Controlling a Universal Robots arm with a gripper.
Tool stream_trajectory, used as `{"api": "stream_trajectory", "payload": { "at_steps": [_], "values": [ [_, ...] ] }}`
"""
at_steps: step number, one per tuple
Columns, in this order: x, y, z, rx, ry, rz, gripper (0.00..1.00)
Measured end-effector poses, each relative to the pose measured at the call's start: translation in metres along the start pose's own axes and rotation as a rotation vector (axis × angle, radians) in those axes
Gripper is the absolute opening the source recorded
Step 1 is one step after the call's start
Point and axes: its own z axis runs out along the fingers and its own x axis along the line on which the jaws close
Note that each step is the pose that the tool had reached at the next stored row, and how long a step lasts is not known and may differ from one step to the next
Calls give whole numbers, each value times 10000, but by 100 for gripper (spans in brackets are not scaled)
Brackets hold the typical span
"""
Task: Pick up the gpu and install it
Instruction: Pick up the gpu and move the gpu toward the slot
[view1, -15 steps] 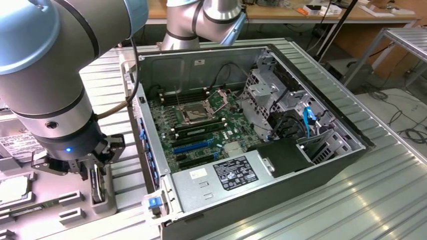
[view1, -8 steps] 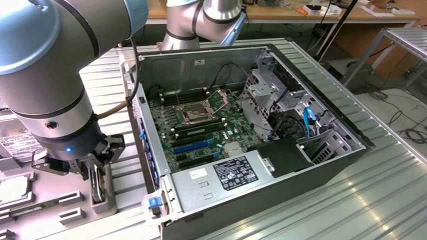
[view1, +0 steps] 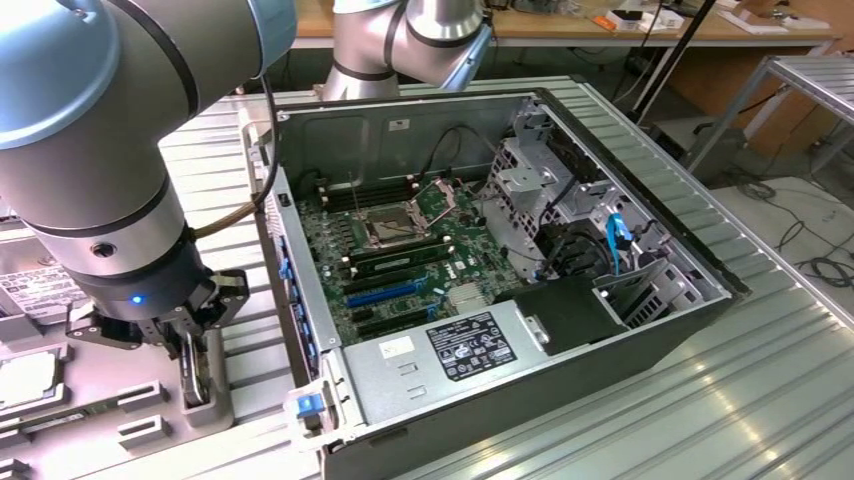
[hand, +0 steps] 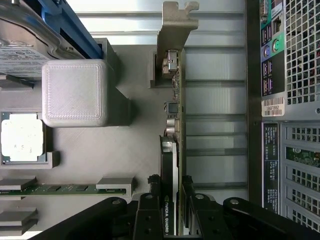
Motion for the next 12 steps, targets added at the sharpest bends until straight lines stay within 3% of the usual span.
{"api": "stream_trajectory", "payload": {
  "at_steps": [12],
  "values": [
    [0,0,0,0,-1,0,27]
  ]
}}
